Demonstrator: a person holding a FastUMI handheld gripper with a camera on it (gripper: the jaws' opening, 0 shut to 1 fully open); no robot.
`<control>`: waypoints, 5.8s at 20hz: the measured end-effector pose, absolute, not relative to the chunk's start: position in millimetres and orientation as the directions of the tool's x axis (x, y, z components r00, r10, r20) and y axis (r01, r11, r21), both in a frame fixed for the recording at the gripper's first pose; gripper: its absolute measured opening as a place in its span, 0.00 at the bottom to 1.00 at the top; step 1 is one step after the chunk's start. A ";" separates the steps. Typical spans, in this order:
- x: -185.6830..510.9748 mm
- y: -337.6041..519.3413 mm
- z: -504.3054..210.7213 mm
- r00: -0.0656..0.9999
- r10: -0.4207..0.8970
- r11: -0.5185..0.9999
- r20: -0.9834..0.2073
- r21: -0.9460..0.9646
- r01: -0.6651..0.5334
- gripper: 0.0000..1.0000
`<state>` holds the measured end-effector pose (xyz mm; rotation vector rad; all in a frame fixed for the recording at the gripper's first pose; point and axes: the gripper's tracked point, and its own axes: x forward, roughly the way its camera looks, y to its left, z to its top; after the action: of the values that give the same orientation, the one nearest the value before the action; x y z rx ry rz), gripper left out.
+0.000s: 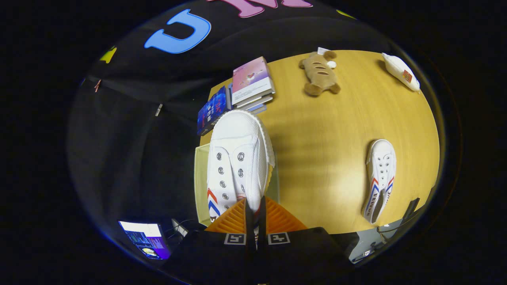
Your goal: Open the storage box then place both shoes into the box .Put the left shoe in first, then the right shoe, with the right side of both shoes facing outward in a uniform manner.
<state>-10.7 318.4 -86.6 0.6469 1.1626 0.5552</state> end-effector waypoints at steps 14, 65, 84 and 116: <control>-26.1 487.6 -181.0 0.146 0.536 0.844 -0.831 0.528 -0.093 0.05; -21.8 27.6 -332.4 0.256 0.362 0.896 -0.896 0.411 0.170 0.86; -6.4 76.9 -383.4 0.120 0.464 0.878 -0.878 0.474 0.075 0.45; -17.8 358.5 -94.7 0.238 0.725 0.671 -0.646 0.741 -0.036 0.14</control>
<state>-17.8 358.5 -94.7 0.6816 1.2321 0.5804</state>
